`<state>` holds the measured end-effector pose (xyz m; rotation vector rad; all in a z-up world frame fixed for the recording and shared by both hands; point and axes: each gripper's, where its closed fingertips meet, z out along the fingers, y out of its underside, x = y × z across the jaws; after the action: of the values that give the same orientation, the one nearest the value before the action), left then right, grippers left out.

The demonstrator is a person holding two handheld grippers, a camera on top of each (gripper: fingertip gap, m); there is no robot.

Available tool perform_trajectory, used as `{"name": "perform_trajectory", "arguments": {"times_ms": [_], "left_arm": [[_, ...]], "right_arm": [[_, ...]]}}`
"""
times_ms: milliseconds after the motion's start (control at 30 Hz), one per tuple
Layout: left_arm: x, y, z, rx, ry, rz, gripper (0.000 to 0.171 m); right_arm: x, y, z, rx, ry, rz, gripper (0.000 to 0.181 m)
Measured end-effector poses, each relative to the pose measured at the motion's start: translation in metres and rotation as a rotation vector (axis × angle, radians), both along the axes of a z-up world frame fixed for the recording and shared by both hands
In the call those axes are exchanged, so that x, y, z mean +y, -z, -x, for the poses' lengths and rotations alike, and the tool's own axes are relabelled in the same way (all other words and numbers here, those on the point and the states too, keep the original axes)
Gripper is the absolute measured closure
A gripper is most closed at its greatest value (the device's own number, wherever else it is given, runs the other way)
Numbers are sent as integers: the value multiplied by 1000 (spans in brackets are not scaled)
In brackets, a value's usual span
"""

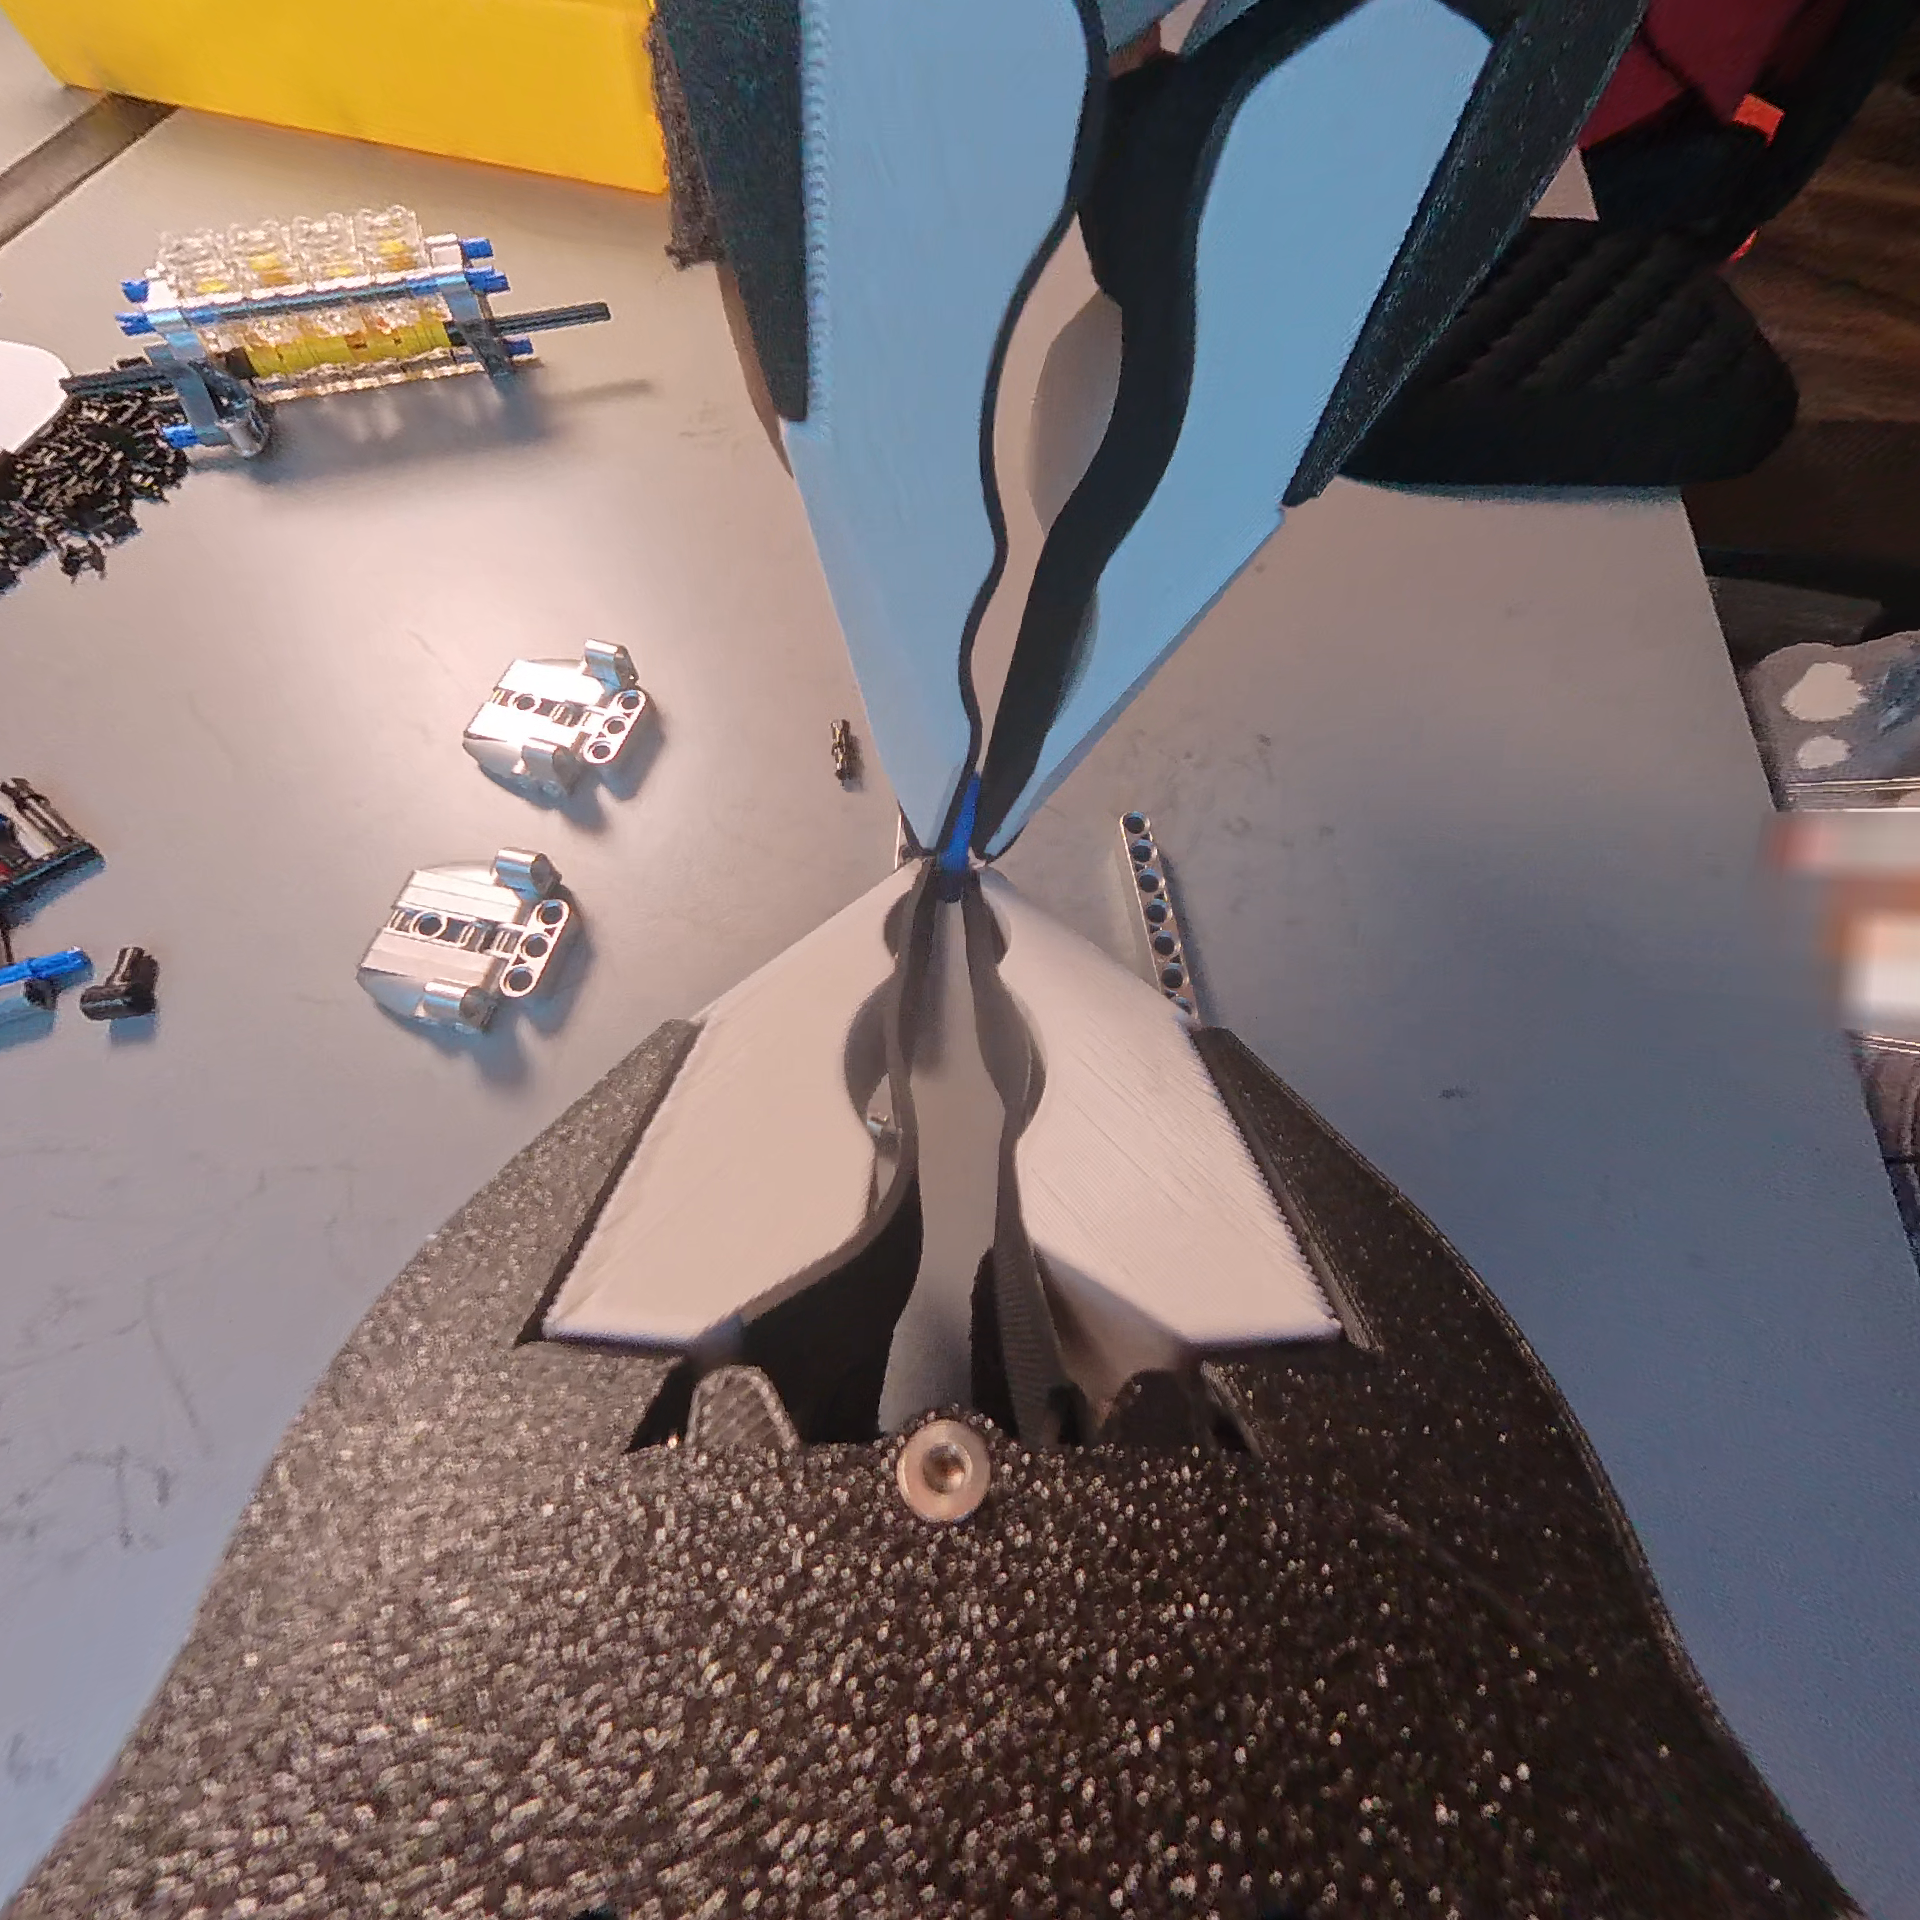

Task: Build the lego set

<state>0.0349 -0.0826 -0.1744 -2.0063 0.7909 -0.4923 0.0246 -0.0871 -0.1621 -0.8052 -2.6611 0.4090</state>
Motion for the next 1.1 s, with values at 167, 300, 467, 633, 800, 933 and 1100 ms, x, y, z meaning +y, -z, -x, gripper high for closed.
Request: {"name": "perform_trajectory", "arguments": {"times_ms": [167, 300, 467, 633, 800, 933, 1100], "left_arm": [[1, -15, 1, -43, 2, -65, 170], [3, -24, 0, -71, -5, -104, 170], [4, -22, -1, -74, -10, -94, 170], [7, -15, 1, -61, -39, -67, 170], [5, 8, 13, 85, -61, -12, 147], [2, 16, 14, 112, -50, 28, 150], [0, 27, 14, 153, -45, 65, 153]], "right_arm": [[-1, -15, 3, 53, 58, 129, 178], [0, -24, 2, 71, 110, 222, 178], [1, -22, 2, 57, 156, 257, 179], [4, -17, 4, 34, 189, 247, 179], [21, 1, 3, -30, 211, 152, 179], [22, 18, -5, -102, 179, 96, 179], [20, 27, -6, -129, 163, 72, 179]]}}
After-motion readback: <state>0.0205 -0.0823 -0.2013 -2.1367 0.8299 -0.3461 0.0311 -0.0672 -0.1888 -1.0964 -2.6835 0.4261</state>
